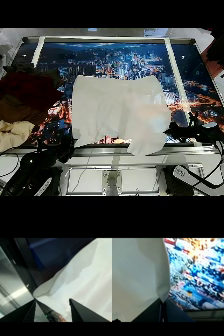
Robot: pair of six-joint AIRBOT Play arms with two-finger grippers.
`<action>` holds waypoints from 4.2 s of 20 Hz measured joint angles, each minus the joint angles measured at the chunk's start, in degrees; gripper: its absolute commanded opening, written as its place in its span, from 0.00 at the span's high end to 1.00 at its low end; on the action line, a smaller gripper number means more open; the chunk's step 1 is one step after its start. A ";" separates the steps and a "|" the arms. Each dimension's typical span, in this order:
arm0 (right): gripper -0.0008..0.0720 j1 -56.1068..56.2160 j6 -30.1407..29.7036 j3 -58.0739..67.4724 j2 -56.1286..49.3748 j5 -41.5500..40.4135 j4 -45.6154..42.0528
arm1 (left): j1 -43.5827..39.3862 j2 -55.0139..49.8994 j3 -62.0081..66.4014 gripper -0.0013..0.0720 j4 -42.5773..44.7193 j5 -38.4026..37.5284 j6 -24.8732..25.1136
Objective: Fold the shirts.
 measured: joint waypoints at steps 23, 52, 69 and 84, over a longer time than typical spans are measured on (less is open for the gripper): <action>0.96 0.11 -6.19 21.16 13.75 10.25 8.39 | 1.60 -12.55 17.94 0.96 13.57 -40.96 7.32; 0.96 17.22 0.09 42.91 -4.85 2.80 2.58 | 3.34 -64.61 74.05 0.96 42.71 10.54 62.99; 0.96 18.18 -4.44 34.75 -14.05 8.37 -1.33 | 3.54 -75.34 73.13 0.96 36.68 17.16 68.13; 0.96 18.23 -4.24 24.22 -14.49 -5.33 -2.84 | 3.54 -75.52 65.26 0.96 38.77 17.55 66.90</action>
